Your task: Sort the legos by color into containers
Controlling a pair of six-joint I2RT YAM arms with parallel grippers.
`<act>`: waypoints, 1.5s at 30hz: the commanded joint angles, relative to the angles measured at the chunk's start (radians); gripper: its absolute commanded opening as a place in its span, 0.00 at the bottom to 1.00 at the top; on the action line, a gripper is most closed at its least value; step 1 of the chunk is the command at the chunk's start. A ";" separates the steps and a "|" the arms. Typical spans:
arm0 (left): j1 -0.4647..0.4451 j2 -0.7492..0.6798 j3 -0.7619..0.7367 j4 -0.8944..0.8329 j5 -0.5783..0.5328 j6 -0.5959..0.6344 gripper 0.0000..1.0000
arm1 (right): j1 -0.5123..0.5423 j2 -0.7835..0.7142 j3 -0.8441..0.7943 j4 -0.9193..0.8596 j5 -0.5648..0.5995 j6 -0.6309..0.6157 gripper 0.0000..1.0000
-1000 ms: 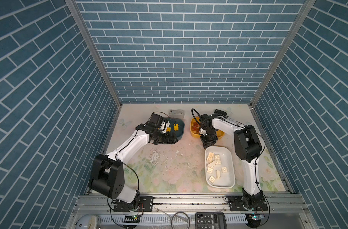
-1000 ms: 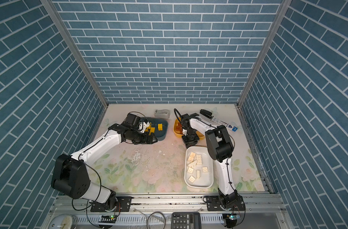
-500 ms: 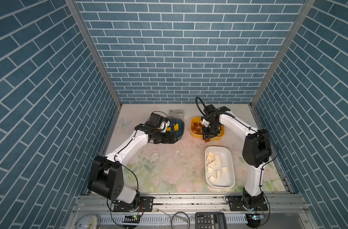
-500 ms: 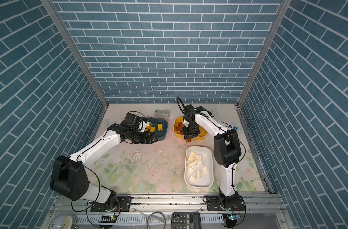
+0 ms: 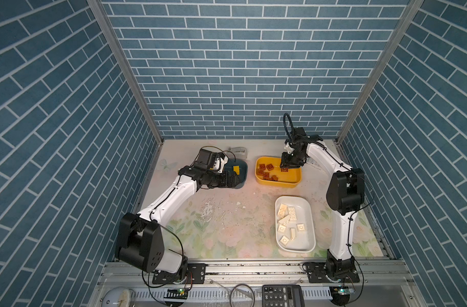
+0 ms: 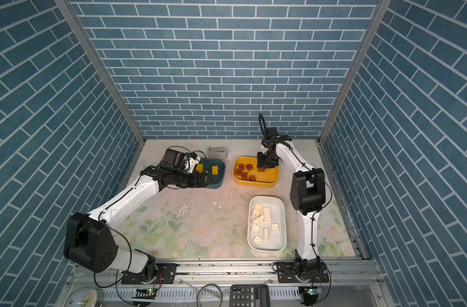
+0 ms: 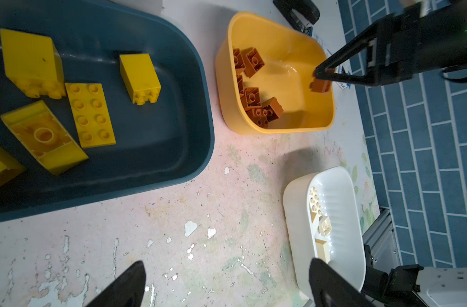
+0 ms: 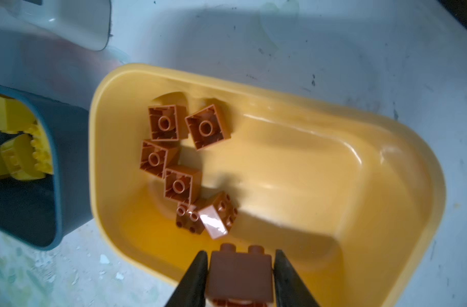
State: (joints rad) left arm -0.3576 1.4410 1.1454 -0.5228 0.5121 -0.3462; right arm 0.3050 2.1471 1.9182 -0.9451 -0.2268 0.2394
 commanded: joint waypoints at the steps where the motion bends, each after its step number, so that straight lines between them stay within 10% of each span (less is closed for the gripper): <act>1: 0.025 -0.034 -0.024 0.059 0.034 -0.023 0.98 | -0.001 0.039 0.038 0.048 -0.025 0.031 0.55; 15: 0.096 -0.079 -0.118 0.191 0.070 -0.008 1.00 | -0.085 -0.294 -0.390 0.215 -0.025 0.030 0.82; 29: 0.450 -0.165 -0.411 0.505 -0.416 0.281 1.00 | -0.291 -0.801 -1.151 0.940 0.434 0.002 0.98; 35: 0.457 -0.048 -0.602 0.886 -0.473 0.346 1.00 | -0.293 -0.804 -1.447 1.475 0.488 -0.111 0.99; 45: 0.473 0.059 -0.585 1.054 -0.369 0.301 1.00 | -0.297 -0.669 -1.443 1.618 0.476 -0.177 0.99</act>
State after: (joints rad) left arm 0.1120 1.4979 0.5529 0.4419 0.1139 -0.0410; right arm 0.0090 1.4673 0.4580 0.5728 0.2317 0.1043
